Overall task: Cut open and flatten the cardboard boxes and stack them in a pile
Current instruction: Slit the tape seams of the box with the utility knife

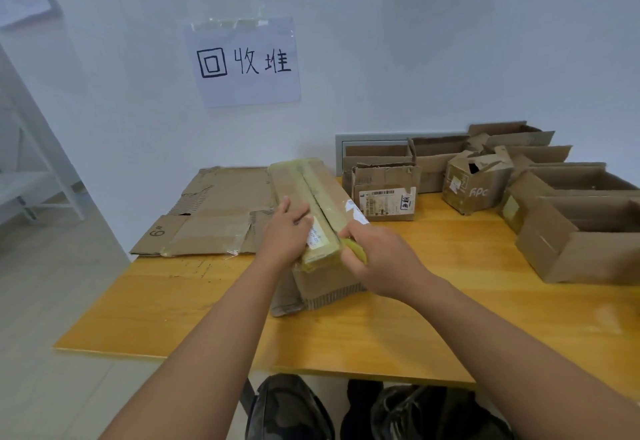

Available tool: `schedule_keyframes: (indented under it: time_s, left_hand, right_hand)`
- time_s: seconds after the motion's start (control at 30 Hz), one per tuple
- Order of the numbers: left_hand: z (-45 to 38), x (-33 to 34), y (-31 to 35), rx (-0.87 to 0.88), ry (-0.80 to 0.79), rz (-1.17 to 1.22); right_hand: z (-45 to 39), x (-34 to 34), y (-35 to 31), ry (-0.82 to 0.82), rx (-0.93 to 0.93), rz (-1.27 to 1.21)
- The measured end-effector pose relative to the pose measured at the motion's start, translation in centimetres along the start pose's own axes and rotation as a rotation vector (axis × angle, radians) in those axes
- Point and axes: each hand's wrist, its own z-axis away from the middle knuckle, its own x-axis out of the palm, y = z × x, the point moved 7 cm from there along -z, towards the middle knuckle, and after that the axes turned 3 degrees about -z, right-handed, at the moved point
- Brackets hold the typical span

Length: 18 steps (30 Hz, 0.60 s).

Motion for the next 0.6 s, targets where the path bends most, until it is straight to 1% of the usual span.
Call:
schedule_keyframes:
  time_s: [0.23, 0.3, 0.33, 0.4, 0.47, 0.53, 0.6]
  left_hand:
    - [0.6, -0.3, 0.8, -0.006, -0.014, -0.020]
    - [0.8, -0.3, 1.0, -0.002, -0.015, -0.009]
    - [0.8, -0.3, 1.0, -0.004, -0.012, 0.007]
    - [0.8, -0.2, 1.0, -0.004, -0.002, 0.049]
    - [0.6, 0.1, 0.8, -0.011, 0.015, 0.093]
    - [0.5, 0.3, 0.7, -0.024, 0.050, 0.144]
    - [0.7, 0.7, 0.8, -0.037, 0.085, 0.156]
  right_hand:
    - [1.0, -0.9, -0.8, -0.021, -0.046, 0.061]
    - [0.9, -1.7, -0.7, -0.033, -0.049, 0.013]
    - [0.8, -2.4, -0.6, -0.013, -0.033, -0.079]
    - [0.5, -4.4, 0.1, 0.118, -0.002, -0.233]
    - [0.4, -5.5, 1.1, 0.222, 0.032, -0.290]
    - [0.3, -5.0, 2.2, 0.226, 0.064, -0.255]
    - [0.5, -3.1, 3.4, 0.179, 0.078, -0.148]
